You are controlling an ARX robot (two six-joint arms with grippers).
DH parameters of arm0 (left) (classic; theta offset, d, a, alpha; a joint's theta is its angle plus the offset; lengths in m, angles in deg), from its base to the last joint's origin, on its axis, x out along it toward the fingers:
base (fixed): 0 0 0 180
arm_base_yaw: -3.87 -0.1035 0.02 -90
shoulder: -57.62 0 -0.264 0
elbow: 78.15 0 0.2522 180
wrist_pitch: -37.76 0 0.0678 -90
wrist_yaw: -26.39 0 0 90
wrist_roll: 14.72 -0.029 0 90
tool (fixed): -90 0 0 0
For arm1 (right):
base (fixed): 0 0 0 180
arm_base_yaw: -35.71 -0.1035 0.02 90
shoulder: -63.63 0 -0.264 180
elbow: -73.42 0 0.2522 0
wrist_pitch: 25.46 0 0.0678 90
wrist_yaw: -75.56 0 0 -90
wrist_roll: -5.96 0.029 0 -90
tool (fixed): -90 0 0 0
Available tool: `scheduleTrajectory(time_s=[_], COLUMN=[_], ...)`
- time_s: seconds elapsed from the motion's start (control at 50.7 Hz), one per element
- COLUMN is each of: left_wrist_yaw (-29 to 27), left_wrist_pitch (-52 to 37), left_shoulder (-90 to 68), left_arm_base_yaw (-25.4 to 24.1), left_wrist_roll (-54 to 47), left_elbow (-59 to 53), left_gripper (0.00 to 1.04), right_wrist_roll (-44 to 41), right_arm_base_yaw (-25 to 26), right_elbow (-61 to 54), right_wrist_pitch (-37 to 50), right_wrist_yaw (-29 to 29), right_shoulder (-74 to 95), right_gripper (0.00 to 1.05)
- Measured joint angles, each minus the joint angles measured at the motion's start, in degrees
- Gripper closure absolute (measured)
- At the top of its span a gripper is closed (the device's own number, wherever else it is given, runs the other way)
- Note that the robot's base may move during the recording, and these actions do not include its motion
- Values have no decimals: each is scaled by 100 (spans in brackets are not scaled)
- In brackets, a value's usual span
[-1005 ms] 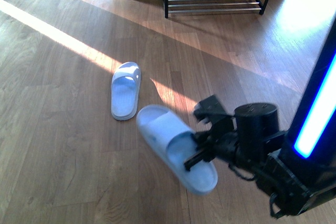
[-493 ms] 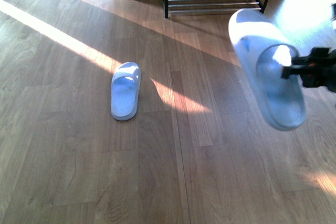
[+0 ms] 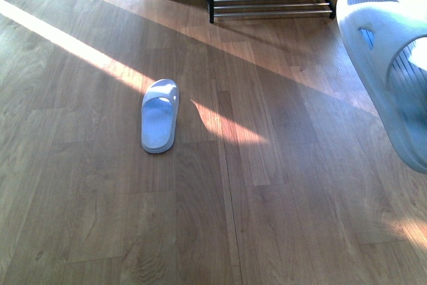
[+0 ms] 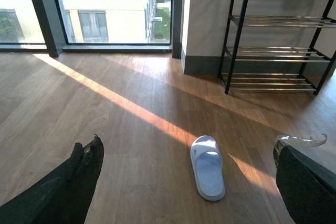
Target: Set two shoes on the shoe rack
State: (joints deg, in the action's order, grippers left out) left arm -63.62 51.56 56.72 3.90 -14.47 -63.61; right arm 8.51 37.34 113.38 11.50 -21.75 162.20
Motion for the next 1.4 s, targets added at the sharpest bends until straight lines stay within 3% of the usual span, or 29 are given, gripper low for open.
scheduleTrajectory(time_s=[1.399], left_wrist_yaw=[2], left_wrist_pitch=[0], left_shoulder=[0], left_arm_base_yaw=[0], left_wrist_roll=[0], left_elbow=[0], left_gripper=[9], right_wrist_roll=[-20], right_arm_base_yaw=[15], right_elbow=[-15], right_wrist_pitch=[-15], right_wrist_yaw=[-2], right_shoulder=[-4], right_gripper=[103])
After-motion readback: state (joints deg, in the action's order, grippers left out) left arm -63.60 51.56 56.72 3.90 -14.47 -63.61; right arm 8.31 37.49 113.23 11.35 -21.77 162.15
